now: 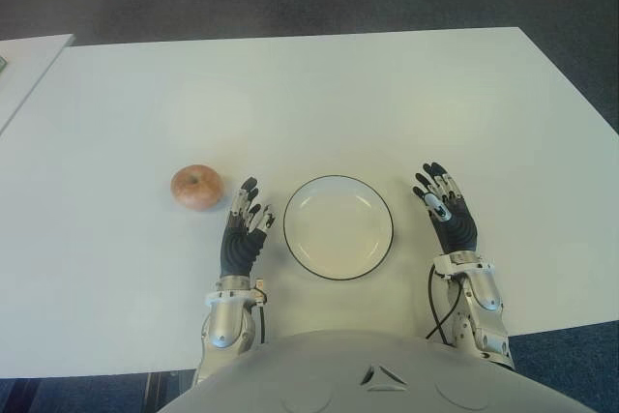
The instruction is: Put the apples into the plate.
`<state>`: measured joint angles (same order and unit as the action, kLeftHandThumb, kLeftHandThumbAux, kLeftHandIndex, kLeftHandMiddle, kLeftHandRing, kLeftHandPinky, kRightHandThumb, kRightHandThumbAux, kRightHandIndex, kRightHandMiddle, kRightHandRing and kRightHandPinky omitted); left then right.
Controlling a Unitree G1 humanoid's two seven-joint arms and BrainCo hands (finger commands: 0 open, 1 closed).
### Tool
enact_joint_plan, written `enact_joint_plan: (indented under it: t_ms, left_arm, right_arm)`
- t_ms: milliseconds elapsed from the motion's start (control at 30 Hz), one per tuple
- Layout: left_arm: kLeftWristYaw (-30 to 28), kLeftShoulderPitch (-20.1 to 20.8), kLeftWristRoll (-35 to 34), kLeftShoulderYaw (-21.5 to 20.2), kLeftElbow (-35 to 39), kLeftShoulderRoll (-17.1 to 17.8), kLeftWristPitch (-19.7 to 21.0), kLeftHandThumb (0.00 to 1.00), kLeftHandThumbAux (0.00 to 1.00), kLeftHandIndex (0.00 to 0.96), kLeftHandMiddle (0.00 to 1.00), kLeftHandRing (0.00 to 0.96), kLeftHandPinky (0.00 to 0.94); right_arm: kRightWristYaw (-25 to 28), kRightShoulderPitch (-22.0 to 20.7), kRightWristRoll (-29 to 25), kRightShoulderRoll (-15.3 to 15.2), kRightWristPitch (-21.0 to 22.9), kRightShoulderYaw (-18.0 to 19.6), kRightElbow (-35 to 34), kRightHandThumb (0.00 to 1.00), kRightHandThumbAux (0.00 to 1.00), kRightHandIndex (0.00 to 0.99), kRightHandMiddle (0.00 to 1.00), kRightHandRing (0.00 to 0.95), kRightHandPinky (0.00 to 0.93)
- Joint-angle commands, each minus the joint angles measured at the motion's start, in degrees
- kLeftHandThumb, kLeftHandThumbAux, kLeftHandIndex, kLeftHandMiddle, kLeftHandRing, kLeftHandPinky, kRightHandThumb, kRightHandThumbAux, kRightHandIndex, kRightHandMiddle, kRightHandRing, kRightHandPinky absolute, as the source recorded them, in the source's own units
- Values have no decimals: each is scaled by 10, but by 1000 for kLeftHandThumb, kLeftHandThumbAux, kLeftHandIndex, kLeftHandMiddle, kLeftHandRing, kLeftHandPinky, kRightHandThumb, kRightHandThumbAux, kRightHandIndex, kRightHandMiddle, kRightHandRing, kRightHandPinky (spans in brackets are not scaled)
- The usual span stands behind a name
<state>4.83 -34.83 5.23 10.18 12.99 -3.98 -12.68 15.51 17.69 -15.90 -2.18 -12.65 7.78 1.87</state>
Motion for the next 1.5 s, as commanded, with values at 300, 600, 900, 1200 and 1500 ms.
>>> enact_joint_plan:
  t_ms: [300,600,900,1200,1500]
  left_arm:
    - [-6,2,5,3,9,7,10,123,624,16,0,0,26]
    - [29,8,101,15,56,9,13,132,596,6,0,3,50]
    - [64,6,389,-7,186,56,70,75,478,0,25,31,48]
    - [1,68,531,-67,218,127,125,248,430,64,28,34,83]
    - [-118,108,640,-79,237,170,195,362,357,97,12,11,72]
  right_arm:
    - [-3,-1,11,0,-1,-4,12,343,578,101,102,81,119]
    - [-4,-8,10,2,-1,-1,18,361,580,112,101,77,112]
    - [-7,-17,11,1,2,1,26,390,607,116,94,73,103]
    - [-11,-24,11,5,6,0,36,399,588,116,97,72,112]
    - [-9,-33,10,8,-5,0,52,418,591,133,111,85,132]
